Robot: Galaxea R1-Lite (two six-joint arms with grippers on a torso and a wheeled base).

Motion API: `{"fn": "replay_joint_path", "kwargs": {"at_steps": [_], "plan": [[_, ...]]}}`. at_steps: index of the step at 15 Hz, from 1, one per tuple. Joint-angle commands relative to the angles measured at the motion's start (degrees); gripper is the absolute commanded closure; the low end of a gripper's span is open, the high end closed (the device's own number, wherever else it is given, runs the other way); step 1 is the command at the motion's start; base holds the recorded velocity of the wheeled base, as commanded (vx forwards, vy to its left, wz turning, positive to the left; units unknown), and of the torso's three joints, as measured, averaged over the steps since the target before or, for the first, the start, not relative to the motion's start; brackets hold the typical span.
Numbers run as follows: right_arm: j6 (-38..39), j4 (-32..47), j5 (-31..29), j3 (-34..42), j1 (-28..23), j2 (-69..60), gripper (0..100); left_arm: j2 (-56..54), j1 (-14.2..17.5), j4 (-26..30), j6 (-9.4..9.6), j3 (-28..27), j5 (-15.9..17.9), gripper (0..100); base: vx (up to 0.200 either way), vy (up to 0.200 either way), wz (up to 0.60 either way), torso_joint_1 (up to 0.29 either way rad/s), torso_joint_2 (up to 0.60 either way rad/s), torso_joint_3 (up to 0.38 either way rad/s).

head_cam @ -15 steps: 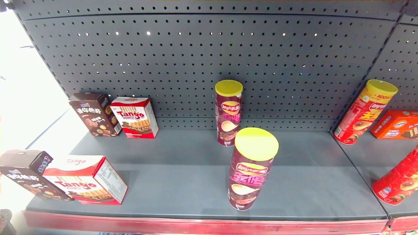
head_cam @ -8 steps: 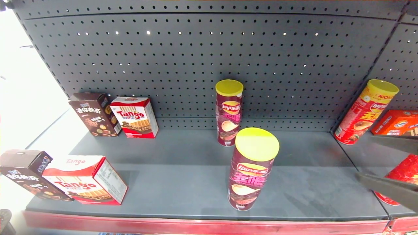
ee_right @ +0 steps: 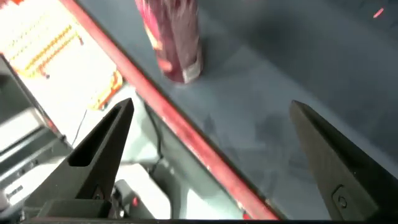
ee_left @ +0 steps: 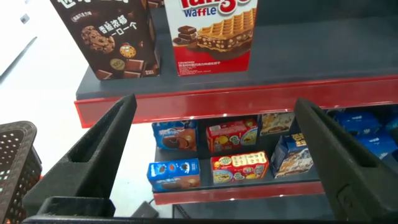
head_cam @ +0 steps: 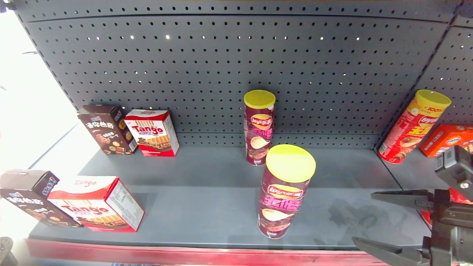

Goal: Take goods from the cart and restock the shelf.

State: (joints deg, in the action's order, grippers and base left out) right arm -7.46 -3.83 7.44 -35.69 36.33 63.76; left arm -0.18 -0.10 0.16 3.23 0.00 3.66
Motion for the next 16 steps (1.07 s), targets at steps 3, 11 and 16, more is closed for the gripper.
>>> {"fn": "replay_joint_path", "kwargs": {"at_steps": [3, 11, 16], "plan": [[0.0, -0.1, -0.8, 0.3, 0.1, 4.4, 0, 0.2, 0.0, 0.0, -0.07, 0.0, -0.1, 0, 0.0, 0.0, 0.0, 0.0, 0.0, 0.0], [-0.1, -1.0, -3.3, -2.7, 0.1, 12.1, 0, 0.2, 0.0, 0.0, 0.02, 0.0, 0.0, 0, 0.0, 0.0, 0.0, 0.0, 0.0, 0.0], [-0.3, -1.0, -3.3, -6.6, 0.5, 17.2, 0, 0.2, 0.0, 0.0, 0.02, 0.0, 0.0, 0, 0.0, 0.0, 0.0, 0.0, 0.0, 0.0]]}}
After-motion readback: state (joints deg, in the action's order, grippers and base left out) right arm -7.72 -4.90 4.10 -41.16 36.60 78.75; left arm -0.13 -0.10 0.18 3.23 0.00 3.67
